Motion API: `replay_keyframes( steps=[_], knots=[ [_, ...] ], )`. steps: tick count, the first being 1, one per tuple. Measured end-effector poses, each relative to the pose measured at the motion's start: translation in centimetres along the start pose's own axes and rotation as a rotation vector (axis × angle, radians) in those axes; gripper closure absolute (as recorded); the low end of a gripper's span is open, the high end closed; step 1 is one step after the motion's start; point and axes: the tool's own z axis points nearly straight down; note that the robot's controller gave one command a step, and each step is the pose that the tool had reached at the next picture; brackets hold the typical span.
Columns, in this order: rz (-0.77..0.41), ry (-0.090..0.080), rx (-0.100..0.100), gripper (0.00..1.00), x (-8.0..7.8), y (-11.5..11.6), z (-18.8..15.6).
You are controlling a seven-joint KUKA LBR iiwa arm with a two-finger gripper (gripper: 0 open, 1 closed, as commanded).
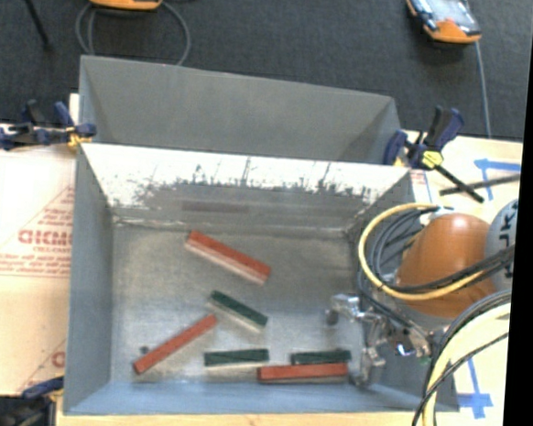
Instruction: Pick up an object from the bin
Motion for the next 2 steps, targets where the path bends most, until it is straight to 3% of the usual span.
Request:
replay_keyframes(
  steps=[1, 2],
  knots=[
    [-0.003, 0.003, 0.0, 1.0, 0.1, 0.0, -0.1],
    [-0.065, 0.001, 0.0, 1.0, -0.8, 1.7, -14.9]
  ],
)
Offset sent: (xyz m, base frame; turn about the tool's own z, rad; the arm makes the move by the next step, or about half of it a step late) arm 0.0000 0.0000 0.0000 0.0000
